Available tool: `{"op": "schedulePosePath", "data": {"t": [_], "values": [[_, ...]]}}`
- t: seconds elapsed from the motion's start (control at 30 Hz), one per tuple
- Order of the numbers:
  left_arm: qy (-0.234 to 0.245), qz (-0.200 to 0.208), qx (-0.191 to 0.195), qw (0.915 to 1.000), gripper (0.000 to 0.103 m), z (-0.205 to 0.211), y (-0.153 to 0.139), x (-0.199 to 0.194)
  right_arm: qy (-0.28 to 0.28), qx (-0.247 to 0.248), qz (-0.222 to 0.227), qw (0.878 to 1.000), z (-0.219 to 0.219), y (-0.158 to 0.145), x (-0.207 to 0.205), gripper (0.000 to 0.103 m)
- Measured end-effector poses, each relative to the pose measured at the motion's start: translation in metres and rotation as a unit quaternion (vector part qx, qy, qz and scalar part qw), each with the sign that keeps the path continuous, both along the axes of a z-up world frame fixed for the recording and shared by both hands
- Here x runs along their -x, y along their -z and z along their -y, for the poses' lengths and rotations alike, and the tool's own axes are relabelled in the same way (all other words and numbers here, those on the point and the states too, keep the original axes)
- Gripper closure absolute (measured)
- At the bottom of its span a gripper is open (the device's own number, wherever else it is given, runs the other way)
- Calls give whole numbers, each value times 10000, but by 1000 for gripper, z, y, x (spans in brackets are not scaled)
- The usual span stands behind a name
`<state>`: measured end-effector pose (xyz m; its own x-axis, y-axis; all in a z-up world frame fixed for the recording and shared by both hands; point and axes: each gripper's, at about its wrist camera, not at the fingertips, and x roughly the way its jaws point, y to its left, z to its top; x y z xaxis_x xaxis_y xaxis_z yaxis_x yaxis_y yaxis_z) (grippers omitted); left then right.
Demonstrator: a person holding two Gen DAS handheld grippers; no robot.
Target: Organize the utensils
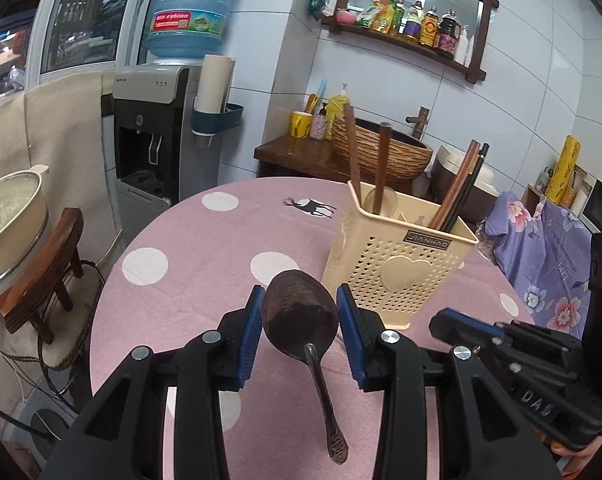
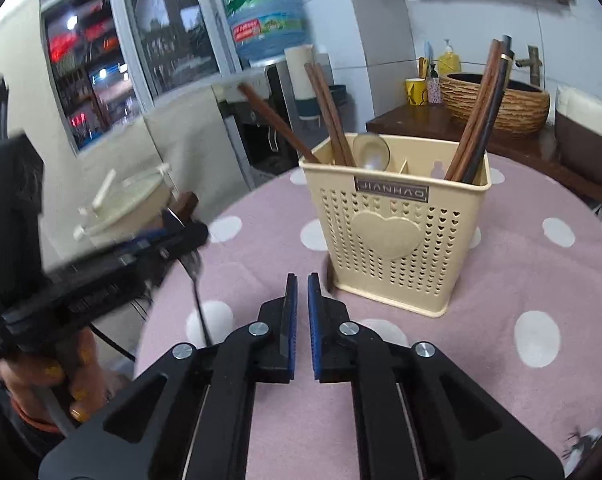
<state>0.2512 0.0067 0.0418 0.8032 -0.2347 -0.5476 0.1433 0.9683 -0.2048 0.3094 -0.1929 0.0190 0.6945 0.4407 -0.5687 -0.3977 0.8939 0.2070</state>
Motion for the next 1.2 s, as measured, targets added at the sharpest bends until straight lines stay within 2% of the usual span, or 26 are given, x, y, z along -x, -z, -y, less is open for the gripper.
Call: {"op": "schedulePosePath", "data": {"t": [0.1, 0.13, 0.3, 0.57, 0.63, 0.73, 0.77, 0.8, 1.0, 1.1, 1.2], "values": [[-156, -22, 9, 9999, 66, -11, 1, 1, 12, 328, 30, 9995, -5, 7, -5, 77], [-194, -41, 26, 9998, 66, -15, 2, 2, 20, 386, -38, 9992, -4, 11, -7, 76], [-208, -102, -2, 9997, 66, -19, 5, 3, -31, 352, -537, 9979, 2, 39, -16, 76], [-83, -222, 18, 9997, 66, -12, 14, 2, -186, 899, -998, 9908, 0, 86, -17, 75], [-78, -257, 37, 9996, 66, -11, 16, 2, -185, 1011, -1073, 9889, 2, 96, -18, 76], [-79, -276, 18, 9996, 66, -10, 17, 2, -271, 1168, -850, 9891, 3, 100, -10, 76], [-77, -279, 16, 9996, 66, -9, 17, 2, -283, 1263, -790, 9884, 2, 100, -8, 78], [-74, -281, 19, 9996, 66, -8, 16, 3, -253, 1353, -744, 9877, 0, 101, -7, 84], [-29, -263, -9, 9997, 66, -1, 15, 6, -266, 1129, -698, 9908, -4, 92, 0, 86], [-37, -253, -7, 9997, 66, 0, 15, 8, -232, 691, -413, 9965, 7, 65, 14, 87], [-47, -240, 9, 9997, 66, 1, 13, 8, -153, 453, -20, 9989, 12, 33, 27, 87]]}}
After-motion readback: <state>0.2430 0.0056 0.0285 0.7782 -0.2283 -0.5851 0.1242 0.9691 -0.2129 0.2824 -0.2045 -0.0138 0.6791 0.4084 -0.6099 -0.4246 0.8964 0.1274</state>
